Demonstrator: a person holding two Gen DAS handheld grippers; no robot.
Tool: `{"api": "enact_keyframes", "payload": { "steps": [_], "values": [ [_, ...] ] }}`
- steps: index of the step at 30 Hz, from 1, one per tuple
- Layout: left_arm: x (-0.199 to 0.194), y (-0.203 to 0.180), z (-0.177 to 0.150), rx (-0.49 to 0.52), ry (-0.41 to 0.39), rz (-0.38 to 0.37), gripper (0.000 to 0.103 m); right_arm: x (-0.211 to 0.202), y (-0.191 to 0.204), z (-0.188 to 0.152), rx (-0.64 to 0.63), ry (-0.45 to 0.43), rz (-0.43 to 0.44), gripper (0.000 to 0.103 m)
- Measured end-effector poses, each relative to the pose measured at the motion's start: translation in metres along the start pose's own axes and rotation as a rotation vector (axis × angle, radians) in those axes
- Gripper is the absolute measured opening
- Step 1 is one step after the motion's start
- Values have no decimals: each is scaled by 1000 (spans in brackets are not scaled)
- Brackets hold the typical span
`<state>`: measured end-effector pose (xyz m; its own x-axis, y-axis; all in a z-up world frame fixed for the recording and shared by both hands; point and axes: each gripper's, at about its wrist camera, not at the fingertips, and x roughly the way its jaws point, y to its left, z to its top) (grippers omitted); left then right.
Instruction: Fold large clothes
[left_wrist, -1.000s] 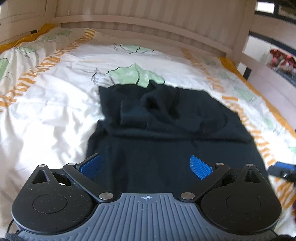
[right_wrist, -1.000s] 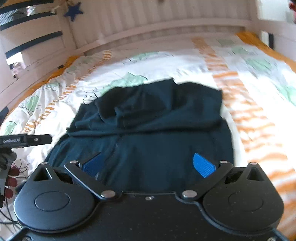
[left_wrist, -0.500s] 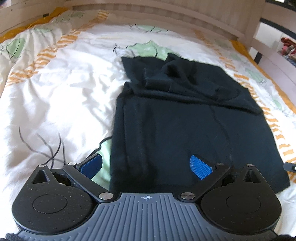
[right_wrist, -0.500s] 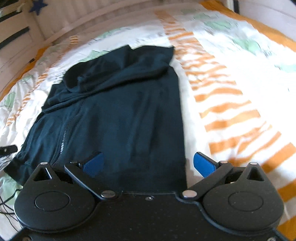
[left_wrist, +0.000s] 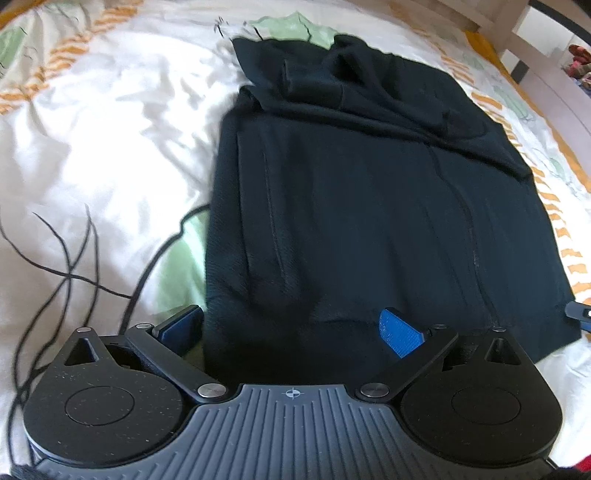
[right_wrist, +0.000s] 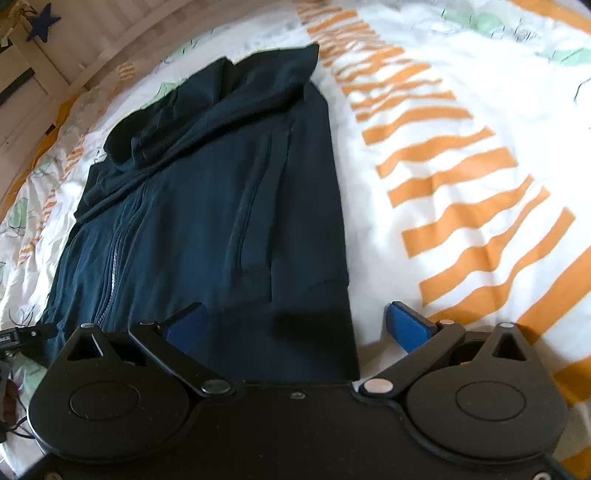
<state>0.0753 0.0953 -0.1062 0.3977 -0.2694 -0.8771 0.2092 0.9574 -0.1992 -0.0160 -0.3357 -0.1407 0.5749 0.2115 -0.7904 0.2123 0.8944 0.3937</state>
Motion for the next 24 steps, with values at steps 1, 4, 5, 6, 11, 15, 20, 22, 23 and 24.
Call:
{"api": "enact_keyframes", "payload": {
  "steps": [1,4,5,6,11,15,20,22,23,24],
  "values": [
    [2,0,0,-2,7,-8,103,1,0,0,3,6,3,103],
    [6,1,0,-11,10,-23,103,4,-1,1,13,13,11,103],
    [6,1,0,-13,8,-27,102,4,-1,0,14,13,13,103],
    [5,1,-1,-14,6,-30,102,4,-1,0,14,10,15,103],
    [1,2,-3,-21,4,-39,101,2,-1,-2,12,8,38,103],
    [-4,1,-5,-29,-2,-46,90,2,0,-2,7,17,48,103],
    [-9,6,-7,-66,-16,-56,76,4,2,-2,0,30,60,103],
    [-11,8,-8,-82,-21,-56,66,5,4,-1,0,34,62,103],
    [-12,9,-8,-89,-22,-59,61,5,4,-1,-1,37,66,103],
    [-13,10,-9,-103,-24,-66,51,6,4,-1,-1,39,67,103]
  ]
}}
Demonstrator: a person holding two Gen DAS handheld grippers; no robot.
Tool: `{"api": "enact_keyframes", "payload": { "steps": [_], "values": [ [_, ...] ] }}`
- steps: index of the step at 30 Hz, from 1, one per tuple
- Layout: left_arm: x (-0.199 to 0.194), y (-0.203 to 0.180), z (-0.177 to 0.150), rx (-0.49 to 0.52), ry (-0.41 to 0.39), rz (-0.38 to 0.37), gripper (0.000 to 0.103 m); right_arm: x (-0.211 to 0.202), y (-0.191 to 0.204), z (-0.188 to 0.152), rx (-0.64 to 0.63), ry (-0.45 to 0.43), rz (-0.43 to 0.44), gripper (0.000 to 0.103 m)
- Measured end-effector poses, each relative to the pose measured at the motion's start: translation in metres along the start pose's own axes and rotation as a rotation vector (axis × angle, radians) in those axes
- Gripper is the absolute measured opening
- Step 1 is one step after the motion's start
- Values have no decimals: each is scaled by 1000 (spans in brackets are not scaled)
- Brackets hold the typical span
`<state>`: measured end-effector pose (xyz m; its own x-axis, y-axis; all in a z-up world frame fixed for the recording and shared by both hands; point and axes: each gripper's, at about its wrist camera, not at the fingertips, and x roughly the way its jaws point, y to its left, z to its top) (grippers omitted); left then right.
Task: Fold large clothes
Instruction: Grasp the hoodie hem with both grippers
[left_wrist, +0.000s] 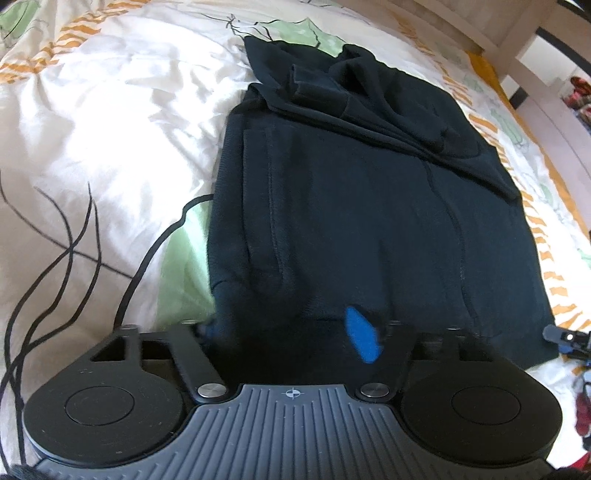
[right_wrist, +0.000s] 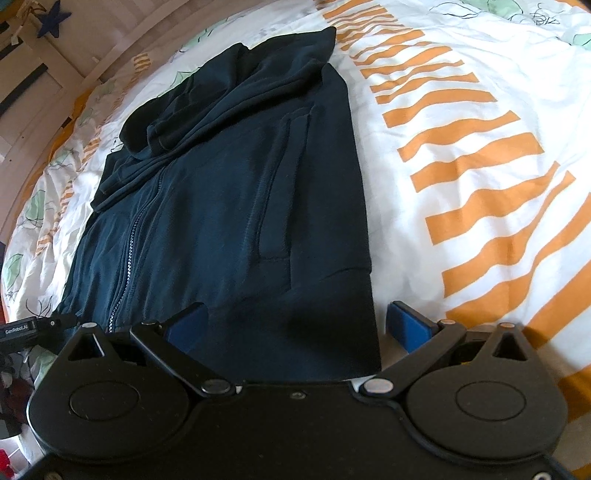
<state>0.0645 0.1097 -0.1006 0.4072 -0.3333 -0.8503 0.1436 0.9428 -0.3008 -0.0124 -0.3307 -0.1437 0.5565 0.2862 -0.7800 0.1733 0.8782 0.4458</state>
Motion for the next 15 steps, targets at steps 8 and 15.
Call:
{"api": "enact_keyframes", "payload": {
  "steps": [8,15],
  "values": [
    [-13,18,-3,-136,-55,-88,10,-7,-3,0,17,-30,-33,38],
    [-32,30,0,-294,-172,-214,9,-24,-18,8,144,-104,169,20]
  ]
}}
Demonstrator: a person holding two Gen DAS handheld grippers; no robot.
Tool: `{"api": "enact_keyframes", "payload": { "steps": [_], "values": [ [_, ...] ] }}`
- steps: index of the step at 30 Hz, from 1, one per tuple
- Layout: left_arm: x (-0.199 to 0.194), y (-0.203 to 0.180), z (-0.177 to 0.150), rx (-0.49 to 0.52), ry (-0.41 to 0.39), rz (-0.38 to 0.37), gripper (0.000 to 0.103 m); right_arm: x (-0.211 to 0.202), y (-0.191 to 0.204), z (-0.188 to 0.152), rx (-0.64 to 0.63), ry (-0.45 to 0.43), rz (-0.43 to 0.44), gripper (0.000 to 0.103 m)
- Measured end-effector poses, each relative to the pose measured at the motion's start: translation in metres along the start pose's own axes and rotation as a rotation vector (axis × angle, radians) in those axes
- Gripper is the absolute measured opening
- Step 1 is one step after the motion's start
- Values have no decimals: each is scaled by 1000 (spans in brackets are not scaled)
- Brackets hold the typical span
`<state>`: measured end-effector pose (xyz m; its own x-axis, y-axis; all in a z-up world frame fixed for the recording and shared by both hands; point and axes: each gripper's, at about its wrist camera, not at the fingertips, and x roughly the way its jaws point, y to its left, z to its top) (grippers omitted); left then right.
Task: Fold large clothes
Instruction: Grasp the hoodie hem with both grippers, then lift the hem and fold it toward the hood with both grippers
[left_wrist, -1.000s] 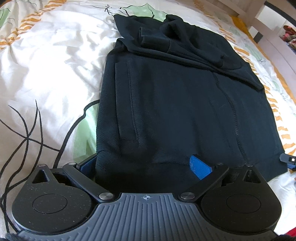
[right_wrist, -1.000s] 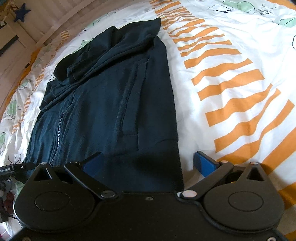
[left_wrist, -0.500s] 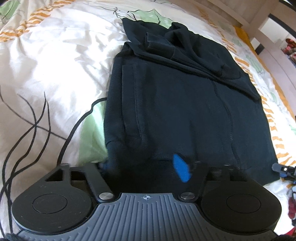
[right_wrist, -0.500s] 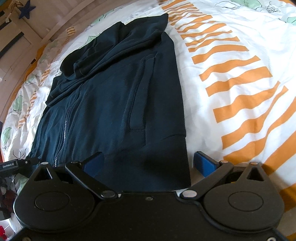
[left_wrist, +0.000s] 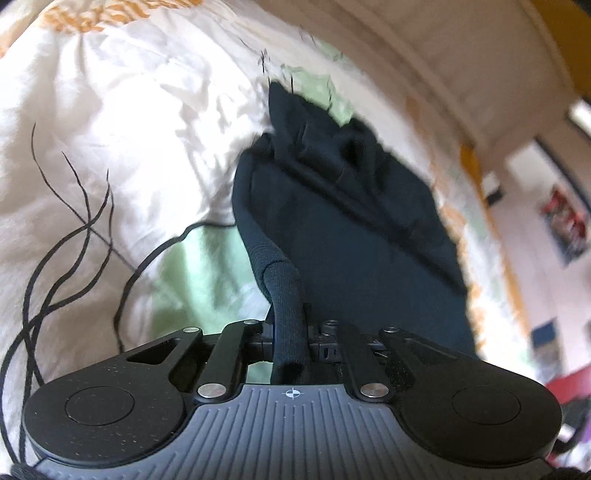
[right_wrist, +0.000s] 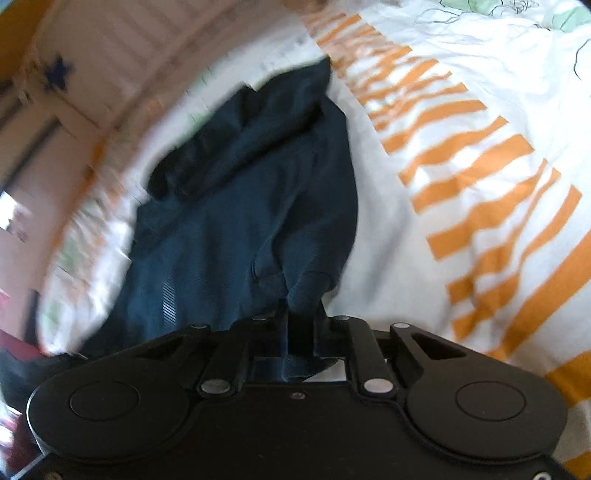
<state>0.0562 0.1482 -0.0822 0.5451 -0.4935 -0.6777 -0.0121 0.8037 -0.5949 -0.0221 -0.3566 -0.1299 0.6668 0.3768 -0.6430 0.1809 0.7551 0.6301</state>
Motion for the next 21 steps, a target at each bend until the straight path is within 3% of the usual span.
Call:
{"api": "enact_keyframes", "payload": {
  "steps": [3,11,17,21],
  "values": [
    [-5,-9,15,-22,-62,-48,9,-10,2,13,32,-52,105,19],
    [0,-42,86,12,-260,-162,10,-13,31,78,-10,-234,237,19],
    [44,-70,145,17,-305,-154,10,22,52,144,-61,-302,246,19],
    [81,-77,174,29,-304,-95,10,58,58,184,-79,-317,190,19]
  ]
}}
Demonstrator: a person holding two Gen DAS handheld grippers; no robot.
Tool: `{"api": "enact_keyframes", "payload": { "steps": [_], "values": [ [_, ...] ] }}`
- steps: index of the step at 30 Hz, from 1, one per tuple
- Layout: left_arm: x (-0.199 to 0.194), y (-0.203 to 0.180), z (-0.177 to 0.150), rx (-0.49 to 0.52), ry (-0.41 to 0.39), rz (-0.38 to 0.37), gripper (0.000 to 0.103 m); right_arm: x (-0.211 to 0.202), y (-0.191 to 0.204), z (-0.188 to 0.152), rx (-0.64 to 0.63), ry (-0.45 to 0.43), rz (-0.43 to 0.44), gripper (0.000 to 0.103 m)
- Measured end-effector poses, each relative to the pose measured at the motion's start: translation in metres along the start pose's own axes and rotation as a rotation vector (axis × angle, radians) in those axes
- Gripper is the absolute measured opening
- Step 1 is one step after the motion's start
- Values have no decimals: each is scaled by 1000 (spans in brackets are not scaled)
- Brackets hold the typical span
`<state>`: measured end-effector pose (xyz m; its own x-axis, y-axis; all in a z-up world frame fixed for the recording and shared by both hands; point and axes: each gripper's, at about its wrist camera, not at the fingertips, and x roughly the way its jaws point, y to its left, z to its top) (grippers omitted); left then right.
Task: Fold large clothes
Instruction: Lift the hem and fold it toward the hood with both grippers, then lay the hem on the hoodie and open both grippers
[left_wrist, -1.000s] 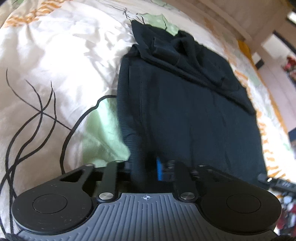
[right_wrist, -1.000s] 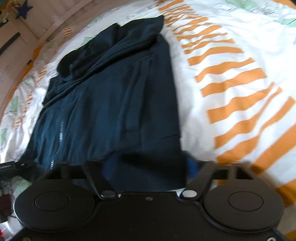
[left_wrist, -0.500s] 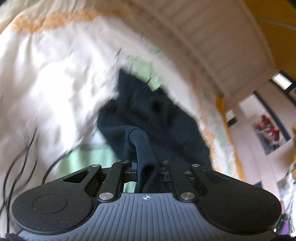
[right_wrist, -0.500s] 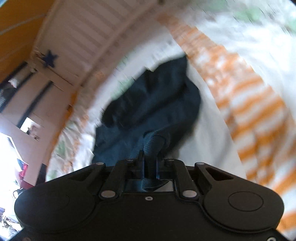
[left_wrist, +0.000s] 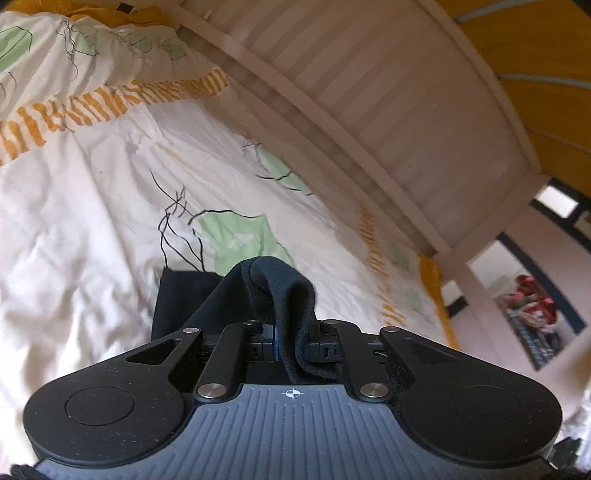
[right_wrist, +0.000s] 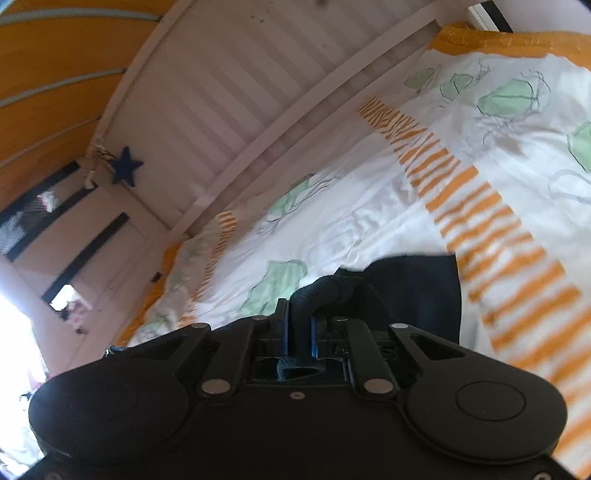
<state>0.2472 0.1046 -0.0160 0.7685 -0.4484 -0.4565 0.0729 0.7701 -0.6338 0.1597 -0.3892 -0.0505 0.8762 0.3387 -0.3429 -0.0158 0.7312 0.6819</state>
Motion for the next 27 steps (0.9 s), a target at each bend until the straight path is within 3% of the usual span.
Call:
{"api": "enact_keyframes", "payload": {
  "steps": [6,11,14,15,17,18,19,22,27],
  "values": [
    [52,23,6,-39,50,72,10,61,-27,13,19,45,-105,19],
    [84,37,2,-32,75,101,18,103,-51,9,11,94,-172,23],
    [92,43,1,-26,111,116,35,110,-57,6,10,81,-174,28],
    [91,44,1,-17,108,122,48,110,-57,5,6,78,-169,29],
    [87,42,3,0,74,111,71,109,-55,5,-19,64,-164,47],
    [82,38,4,16,40,131,95,106,-51,5,-46,45,-167,61],
    [75,34,5,38,-7,156,102,102,-47,5,-78,18,-175,78],
    [57,20,11,120,-71,196,103,92,-34,6,-164,-37,-204,83],
    [45,-15,-5,304,-44,219,103,82,-5,-4,-322,-43,-221,83]
  ]
}}
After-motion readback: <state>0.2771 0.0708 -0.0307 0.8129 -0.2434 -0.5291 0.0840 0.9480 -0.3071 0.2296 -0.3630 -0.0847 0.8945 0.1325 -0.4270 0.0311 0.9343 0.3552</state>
